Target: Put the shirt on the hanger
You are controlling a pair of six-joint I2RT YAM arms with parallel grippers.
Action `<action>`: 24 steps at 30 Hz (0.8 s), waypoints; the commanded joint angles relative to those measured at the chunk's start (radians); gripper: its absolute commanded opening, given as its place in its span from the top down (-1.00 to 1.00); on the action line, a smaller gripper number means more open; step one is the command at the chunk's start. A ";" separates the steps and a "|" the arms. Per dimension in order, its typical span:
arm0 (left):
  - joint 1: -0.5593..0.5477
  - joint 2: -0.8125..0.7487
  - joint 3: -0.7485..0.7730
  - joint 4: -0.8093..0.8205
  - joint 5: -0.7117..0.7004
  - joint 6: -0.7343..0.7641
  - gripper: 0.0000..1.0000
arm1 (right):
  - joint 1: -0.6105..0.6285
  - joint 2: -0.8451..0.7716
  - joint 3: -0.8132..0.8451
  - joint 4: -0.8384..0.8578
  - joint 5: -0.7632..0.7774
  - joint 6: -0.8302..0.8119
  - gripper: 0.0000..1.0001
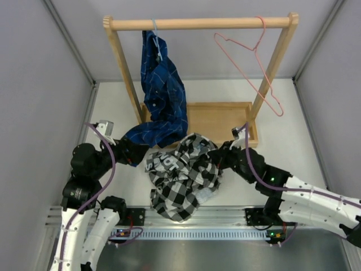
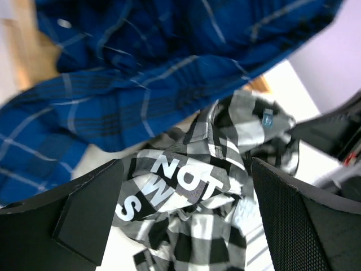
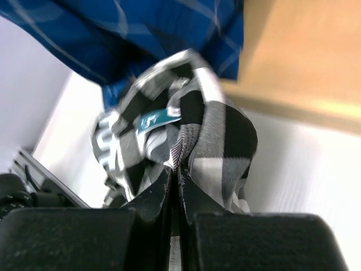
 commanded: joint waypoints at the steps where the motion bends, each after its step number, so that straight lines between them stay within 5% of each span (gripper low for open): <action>1: -0.004 0.021 -0.011 0.088 0.190 -0.043 -0.96 | 0.017 -0.076 0.134 -0.170 0.067 -0.127 1.00; 8: -0.010 -0.021 -0.117 0.200 0.242 -0.199 -0.97 | 0.020 -0.075 0.250 -0.339 -0.122 -0.269 1.00; 18: -0.053 0.019 -0.252 0.201 0.150 -0.221 -0.96 | 0.095 -0.205 -0.040 -0.141 -0.170 -0.204 1.00; 21: -0.247 0.102 -0.253 0.252 -0.030 -0.233 -0.96 | 0.096 -0.233 -0.062 -0.118 -0.171 -0.213 1.00; 24: -0.646 0.235 -0.244 0.380 -0.297 -0.239 -0.96 | 0.096 -0.237 -0.060 -0.106 -0.184 -0.229 1.00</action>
